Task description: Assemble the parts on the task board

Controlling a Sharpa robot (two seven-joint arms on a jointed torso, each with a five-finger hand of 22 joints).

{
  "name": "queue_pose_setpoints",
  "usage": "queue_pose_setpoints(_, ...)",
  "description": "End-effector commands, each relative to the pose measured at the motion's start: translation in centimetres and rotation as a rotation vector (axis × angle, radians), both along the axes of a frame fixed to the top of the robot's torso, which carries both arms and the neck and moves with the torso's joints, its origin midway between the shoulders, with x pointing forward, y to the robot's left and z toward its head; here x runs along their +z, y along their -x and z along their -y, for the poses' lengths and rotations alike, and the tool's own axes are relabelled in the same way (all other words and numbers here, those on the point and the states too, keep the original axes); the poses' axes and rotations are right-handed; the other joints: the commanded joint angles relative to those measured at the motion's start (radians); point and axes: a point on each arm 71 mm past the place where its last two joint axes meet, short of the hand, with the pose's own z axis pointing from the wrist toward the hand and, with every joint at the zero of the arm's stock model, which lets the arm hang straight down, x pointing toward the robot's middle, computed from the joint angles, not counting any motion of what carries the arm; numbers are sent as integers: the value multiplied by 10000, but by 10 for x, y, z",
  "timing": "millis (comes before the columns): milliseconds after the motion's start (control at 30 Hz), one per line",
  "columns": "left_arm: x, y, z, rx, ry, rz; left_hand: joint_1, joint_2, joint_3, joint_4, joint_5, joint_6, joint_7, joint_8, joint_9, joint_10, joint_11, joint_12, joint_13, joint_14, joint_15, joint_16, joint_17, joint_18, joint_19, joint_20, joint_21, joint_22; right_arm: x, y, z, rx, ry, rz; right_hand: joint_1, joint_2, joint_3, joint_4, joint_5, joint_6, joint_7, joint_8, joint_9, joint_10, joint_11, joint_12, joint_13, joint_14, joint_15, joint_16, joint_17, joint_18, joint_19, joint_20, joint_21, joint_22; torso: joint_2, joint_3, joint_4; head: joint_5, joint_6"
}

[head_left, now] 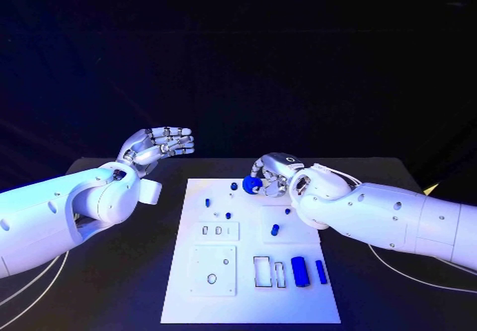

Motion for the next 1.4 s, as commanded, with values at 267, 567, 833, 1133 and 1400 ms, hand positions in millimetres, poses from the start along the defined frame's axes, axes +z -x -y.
queue_pose_setpoints(267, 1, 1, 8, -327, 129, 21, 16, 48, -41, -10, -7, -16, 757, 43, 19, -31, 6, 3, 1, 80, -37, -21, -11, -162, -15, -1, -69, -24, -4, 5, -36, 347, 277, 511, -117, -5, 136, -6, 85, 95, -89, 116, 63, 90, 11, 16, 83, 919, -43, 34, 2086, -87, 45, -19, 45, 1065, 20, -19, 23, -19, 12)
queue_pose_setpoints(567, 2, 2, 14, -442, 153, 11, 21, 52, -40, -11, -7, -12, 756, 47, 21, -27, 5, 6, 2, 87, -38, -23, -13, -164, -16, -1, -74, -29, -16, 7, -52, 486, 412, 238, -149, -25, 174, -9, 98, 56, -75, 93, 52, 87, 21, 11, 83, 920, -39, 36, 2091, -87, 46, -20, 44, 1068, 24, -7, 17, 11, -39)
queue_pose_setpoints(833, 2, 2, 16, -492, 156, 13, 21, 52, -40, -11, -7, -12, 756, 47, 21, -27, 5, 6, 2, 87, -38, -23, -13, -164, -16, -1, -74, -29, -22, 9, -60, 604, 482, 82, -171, -45, 198, -14, 105, 28, -64, 76, 43, 93, 29, 15, 91, 920, -34, 36, 2091, -89, 48, -18, 46, 1073, 18, 7, 4, 49, -90)
queue_pose_setpoints(1133, 2, 2, 17, -500, 147, -12, 32, 63, -33, -15, -5, -9, 753, 53, 23, -22, 3, 11, 3, 97, -38, -27, -17, -169, -23, -1, -86, -38, -27, 6, -61, 548, 600, -6, -206, -65, 223, -13, 108, -1, -51, 58, 34, 86, 40, 6, 85, 921, -26, 37, 2094, -95, 64, -16, 68, 1097, 11, 6, 3, 82, -109)
queue_pose_setpoints(1400, 2, 2, 17, -504, 144, -23, 36, 68, -30, -15, -5, -9, 755, 56, 24, -21, 3, 13, 3, 101, -39, -32, -20, -172, -27, -1, -95, -45, -31, 2, -60, 435, 721, -83, -367, -166, 320, -18, 43, -211, 32, -75, -27, -16, 109, -90, -1, 917, 29, 31, 2079, -85, 32, 20, 17, 1065, 16, 8, 1, 77, -104)
